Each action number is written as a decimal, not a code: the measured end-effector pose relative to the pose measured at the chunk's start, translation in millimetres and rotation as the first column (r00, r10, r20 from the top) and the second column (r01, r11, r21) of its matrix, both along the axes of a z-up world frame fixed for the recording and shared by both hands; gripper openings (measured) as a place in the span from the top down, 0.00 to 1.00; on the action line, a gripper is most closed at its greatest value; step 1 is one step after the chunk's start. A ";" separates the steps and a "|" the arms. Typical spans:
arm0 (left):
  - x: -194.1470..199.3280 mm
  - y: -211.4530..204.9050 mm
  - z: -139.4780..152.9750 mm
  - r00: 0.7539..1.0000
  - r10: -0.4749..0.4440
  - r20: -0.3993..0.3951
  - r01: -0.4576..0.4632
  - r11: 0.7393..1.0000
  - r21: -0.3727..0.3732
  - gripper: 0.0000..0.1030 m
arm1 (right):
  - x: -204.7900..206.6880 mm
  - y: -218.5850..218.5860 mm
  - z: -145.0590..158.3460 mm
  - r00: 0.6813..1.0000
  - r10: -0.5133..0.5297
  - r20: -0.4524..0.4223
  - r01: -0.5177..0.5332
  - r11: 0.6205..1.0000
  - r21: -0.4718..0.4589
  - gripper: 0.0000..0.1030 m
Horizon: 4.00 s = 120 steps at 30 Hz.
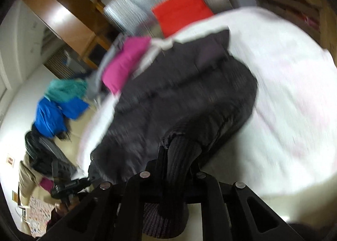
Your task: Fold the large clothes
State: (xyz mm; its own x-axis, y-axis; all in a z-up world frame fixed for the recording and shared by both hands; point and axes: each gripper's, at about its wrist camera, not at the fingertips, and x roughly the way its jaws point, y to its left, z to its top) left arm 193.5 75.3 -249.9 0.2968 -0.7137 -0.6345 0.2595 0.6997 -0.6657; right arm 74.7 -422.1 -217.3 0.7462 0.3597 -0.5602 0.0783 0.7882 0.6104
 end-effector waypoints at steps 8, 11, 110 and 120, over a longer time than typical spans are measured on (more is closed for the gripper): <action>124.5 -6.0 90.3 0.991 0.077 0.111 -0.066 0.993 -0.099 0.92 | 108.0 -43.4 48.9 0.979 -0.148 0.140 0.131 0.984 0.122 0.89; 186.3 -13.0 103.1 0.986 0.122 0.116 -0.108 0.986 -0.123 0.91 | 169.8 -67.6 62.9 0.965 -0.208 0.161 0.183 0.971 0.156 0.89; 164.8 -1.0 51.8 0.851 0.474 0.224 -0.506 0.856 0.109 0.26 | 79.4 -88.7 15.7 0.958 -0.279 -0.070 0.287 0.938 0.194 0.25; 224.4 -71.9 -26.9 0.930 0.366 0.030 -0.356 0.877 0.324 0.26 | 289.2 46.6 9.8 0.977 -0.151 -0.149 0.113 0.965 -0.235 0.25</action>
